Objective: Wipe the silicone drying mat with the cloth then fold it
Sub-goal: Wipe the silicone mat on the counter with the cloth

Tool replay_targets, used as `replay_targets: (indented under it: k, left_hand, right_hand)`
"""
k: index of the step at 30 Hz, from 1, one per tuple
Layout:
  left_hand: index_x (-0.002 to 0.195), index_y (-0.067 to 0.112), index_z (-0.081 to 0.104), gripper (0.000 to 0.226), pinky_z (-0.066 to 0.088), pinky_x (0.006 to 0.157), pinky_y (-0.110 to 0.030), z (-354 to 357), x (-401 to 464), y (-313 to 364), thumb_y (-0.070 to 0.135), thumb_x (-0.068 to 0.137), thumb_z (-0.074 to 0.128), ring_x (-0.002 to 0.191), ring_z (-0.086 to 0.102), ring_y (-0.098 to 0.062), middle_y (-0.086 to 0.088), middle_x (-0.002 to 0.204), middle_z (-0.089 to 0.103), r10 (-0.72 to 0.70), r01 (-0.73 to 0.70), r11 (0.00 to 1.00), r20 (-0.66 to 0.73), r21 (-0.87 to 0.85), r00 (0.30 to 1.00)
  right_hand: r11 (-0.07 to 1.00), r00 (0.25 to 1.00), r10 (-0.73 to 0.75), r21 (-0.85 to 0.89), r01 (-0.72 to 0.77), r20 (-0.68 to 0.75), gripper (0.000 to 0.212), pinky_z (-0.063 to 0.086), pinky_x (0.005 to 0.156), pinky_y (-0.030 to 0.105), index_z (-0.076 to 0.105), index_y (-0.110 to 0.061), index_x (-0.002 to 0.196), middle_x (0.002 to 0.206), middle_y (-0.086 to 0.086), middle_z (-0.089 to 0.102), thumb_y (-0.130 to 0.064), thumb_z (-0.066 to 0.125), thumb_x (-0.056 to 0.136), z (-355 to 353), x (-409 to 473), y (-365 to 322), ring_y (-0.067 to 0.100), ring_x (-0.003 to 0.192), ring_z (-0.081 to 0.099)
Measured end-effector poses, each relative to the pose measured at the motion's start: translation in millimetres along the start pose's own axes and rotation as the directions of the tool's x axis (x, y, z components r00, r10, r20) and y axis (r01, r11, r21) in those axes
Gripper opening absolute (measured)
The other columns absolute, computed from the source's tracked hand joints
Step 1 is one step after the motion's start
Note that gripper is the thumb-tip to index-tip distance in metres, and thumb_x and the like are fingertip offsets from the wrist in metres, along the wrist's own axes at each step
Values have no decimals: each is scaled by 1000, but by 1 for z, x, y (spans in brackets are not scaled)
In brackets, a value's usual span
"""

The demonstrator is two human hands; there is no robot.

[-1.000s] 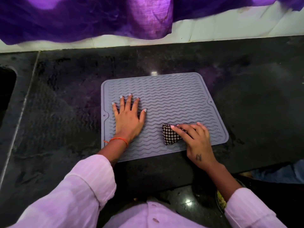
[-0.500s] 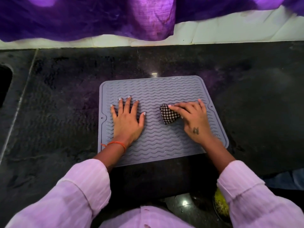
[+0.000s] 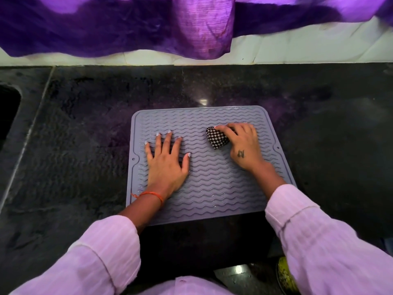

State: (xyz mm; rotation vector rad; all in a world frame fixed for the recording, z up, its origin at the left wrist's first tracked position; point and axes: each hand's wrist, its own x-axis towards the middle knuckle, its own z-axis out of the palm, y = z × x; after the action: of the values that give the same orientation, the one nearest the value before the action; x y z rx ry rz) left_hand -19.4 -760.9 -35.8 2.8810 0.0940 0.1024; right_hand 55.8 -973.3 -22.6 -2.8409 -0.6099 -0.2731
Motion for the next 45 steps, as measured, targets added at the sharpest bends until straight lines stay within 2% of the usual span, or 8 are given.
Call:
replay_targets:
  k: [3,9,13,18,29,34,39,45]
  left_hand:
    - [145,22,32,66,-3,116,-53,0,0,0,55,89,21,145,7,-27,-4,156,21,-2,2,1000,-2,-5,1000]
    - [144,22,34,69,-3,116,-53,1,0,1,58,87,16,145,8,-28,-4,156,23,-5,4,1000,-11,-5,1000]
    - [144,22,34,70,-4,116,-53,1,2,0,58,87,16,145,8,-28,-4,156,22,-6,6,1000,-10,-5,1000]
    - [144,22,35,69,-3,116,-52,0,2,1,57,87,16,145,9,-28,-4,156,23,-9,9,1000,-8,-8,1000]
    - [144,24,33,68,-3,116,-52,1,2,-1,57,88,17,145,8,-26,-3,156,22,-8,8,1000,-3,-11,1000]
    - [144,24,33,68,-4,116,-52,1,2,-1,58,87,17,145,8,-26,-3,156,22,-4,4,1000,-6,-12,1000]
    - [145,24,32,69,-3,116,-52,1,1,-2,59,87,15,145,8,-26,-3,156,21,0,0,1000,-5,-13,1000]
    - [144,23,34,69,-2,116,-53,0,2,-1,58,87,17,145,9,-27,-3,156,23,-3,3,1000,-10,-17,1000]
  right_hand:
    - [998,1000,0,64,-2,29,68,30,95,40,56,-28,127,119,1,60,8,52,70,-12,19,9,27,109,48]
    - [996,995,93,1,-93,30,67,21,102,39,51,-31,131,127,0,55,4,47,74,6,41,-1,27,114,44]
    - [993,995,61,98,-69,84,61,30,99,39,55,-33,127,128,-1,57,5,49,79,-13,67,11,26,113,45]
    - [991,991,126,-42,-124,53,66,23,103,40,40,-37,138,136,1,48,2,42,85,11,76,-5,26,120,40]
    - [970,967,240,-47,-237,89,58,28,99,41,40,-38,138,134,6,45,-5,41,90,3,89,14,30,117,39]
    - [907,914,406,-117,-405,-18,55,27,101,44,35,-33,141,132,11,44,-12,46,91,4,64,29,33,117,40]
    - [914,906,405,-90,-397,121,50,30,101,46,36,-31,139,133,14,42,-17,46,92,-13,76,30,35,120,38]
    - [856,865,502,-145,-496,3,46,30,99,45,37,-19,137,132,19,41,-27,44,93,-5,29,11,36,120,37]
